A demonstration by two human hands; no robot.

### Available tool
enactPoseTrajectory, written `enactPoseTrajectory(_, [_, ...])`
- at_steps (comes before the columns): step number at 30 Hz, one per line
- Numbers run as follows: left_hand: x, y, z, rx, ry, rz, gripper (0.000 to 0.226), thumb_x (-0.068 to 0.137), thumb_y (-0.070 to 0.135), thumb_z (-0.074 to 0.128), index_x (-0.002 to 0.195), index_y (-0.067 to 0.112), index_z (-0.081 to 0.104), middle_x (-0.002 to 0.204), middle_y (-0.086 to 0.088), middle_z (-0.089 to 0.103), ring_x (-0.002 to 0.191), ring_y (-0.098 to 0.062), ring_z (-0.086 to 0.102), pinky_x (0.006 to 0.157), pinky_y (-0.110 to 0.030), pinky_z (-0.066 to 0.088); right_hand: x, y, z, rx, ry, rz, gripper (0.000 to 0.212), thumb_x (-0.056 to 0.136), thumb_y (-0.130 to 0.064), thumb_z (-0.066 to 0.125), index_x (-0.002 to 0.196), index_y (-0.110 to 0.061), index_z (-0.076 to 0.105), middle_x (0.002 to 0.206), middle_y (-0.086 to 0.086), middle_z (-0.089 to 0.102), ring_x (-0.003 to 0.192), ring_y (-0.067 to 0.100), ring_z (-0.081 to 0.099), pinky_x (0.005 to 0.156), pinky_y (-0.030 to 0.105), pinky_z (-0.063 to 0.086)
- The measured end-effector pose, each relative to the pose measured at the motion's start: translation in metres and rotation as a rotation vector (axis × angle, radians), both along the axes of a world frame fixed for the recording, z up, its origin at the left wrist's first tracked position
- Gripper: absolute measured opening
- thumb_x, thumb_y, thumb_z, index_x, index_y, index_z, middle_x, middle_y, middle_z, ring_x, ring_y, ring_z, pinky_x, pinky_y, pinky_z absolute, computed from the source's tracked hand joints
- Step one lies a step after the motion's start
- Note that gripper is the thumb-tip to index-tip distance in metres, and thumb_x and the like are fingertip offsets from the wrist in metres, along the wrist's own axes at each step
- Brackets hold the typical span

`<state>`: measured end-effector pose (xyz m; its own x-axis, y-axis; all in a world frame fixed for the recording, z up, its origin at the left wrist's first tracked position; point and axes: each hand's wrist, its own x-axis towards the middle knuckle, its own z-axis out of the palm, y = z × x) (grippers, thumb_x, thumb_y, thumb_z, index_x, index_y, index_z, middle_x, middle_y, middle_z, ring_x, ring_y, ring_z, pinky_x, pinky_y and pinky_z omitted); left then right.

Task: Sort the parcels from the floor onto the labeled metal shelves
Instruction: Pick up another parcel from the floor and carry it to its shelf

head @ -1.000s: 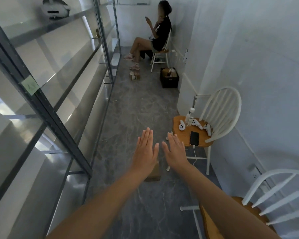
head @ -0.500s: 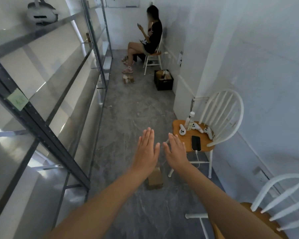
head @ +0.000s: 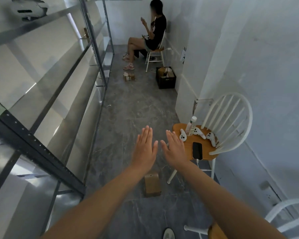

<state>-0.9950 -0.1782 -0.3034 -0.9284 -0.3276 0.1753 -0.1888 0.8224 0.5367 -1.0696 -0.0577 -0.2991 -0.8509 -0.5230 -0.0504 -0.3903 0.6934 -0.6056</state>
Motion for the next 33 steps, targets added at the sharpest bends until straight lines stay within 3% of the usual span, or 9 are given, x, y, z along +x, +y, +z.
enactPoseTrajectory(13, [-0.104, -0.006, -0.016, 0.036, -0.051, 0.076, 0.061, 0.108, 0.035, 0.023, 0.16, 0.011, 0.002, 0.169, -0.002, -0.005, 0.154, -0.011, -0.012, 0.122, -0.025, -0.012, -0.113, -0.013, -0.019, 0.059, -0.066, 0.056, 0.059, 0.108, -0.039, 0.029, 0.16, -0.014, 0.015, 0.168, 0.001, 0.015, 0.156, 0.016, 0.001, 0.124, 0.041, -0.002])
enactPoseTrajectory(20, [-0.124, -0.025, -0.036, 0.046, -0.079, 0.145, 0.06, 0.108, 0.028, 0.033, 0.158, 0.004, 0.012, 0.168, -0.009, 0.005, 0.156, -0.019, -0.002, 0.124, -0.03, -0.006, -0.142, -0.025, -0.033, 0.087, -0.103, 0.105, 0.058, 0.108, -0.037, 0.03, 0.159, -0.013, 0.017, 0.168, 0.003, 0.016, 0.156, 0.017, 0.004, 0.124, 0.042, -0.001])
enactPoseTrajectory(33, [-0.135, -0.067, -0.06, 0.1, -0.133, 0.174, 0.061, 0.109, 0.033, 0.026, 0.159, 0.008, 0.002, 0.169, -0.005, -0.005, 0.154, -0.011, -0.01, 0.12, -0.022, -0.014, -0.163, -0.071, -0.06, 0.145, -0.157, 0.152, 0.058, 0.108, -0.036, 0.029, 0.159, -0.013, 0.016, 0.168, 0.001, 0.016, 0.156, 0.016, 0.003, 0.124, 0.041, -0.003])
